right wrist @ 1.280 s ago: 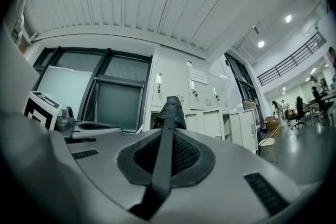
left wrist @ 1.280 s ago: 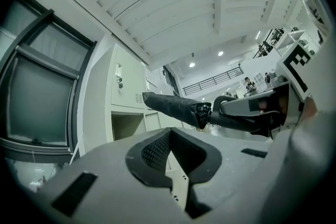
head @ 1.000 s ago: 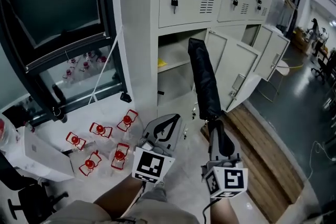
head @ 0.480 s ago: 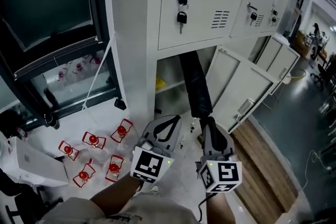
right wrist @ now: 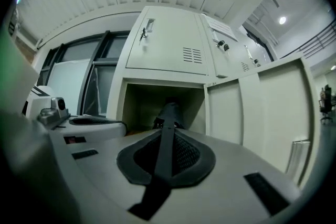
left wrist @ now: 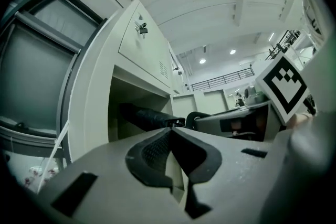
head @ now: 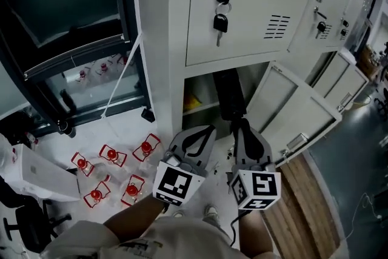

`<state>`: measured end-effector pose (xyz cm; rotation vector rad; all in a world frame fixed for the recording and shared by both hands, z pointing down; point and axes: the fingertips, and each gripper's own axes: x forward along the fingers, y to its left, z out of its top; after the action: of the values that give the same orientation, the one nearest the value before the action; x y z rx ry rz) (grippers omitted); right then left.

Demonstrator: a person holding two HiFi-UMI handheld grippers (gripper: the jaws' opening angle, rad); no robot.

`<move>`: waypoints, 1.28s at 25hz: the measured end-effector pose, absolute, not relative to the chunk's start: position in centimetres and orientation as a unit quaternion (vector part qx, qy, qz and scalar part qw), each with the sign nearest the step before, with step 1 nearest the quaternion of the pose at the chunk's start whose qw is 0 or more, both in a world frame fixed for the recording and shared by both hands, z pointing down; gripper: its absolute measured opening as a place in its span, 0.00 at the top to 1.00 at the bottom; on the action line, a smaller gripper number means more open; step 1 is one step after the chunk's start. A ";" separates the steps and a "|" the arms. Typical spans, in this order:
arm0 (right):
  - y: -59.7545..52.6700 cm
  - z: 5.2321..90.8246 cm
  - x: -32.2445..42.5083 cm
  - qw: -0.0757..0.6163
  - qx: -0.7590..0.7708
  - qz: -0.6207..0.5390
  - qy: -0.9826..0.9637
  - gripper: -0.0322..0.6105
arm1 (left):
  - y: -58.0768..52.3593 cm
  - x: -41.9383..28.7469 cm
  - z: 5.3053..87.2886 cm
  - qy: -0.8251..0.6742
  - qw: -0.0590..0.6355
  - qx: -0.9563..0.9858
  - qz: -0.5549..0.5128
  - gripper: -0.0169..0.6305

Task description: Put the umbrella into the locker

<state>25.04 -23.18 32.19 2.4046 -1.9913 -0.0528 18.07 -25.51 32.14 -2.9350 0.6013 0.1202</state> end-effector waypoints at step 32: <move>-42.2 35.7 28.4 0.071 0.622 0.034 -0.779 0.93 | -37.0 22.6 34.7 0.446 0.006 -0.895 0.009 0.96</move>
<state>28.44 -42.22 35.72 1.8686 -2.3432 0.1022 22.58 -36.98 34.72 -2.8000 1.3969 0.0273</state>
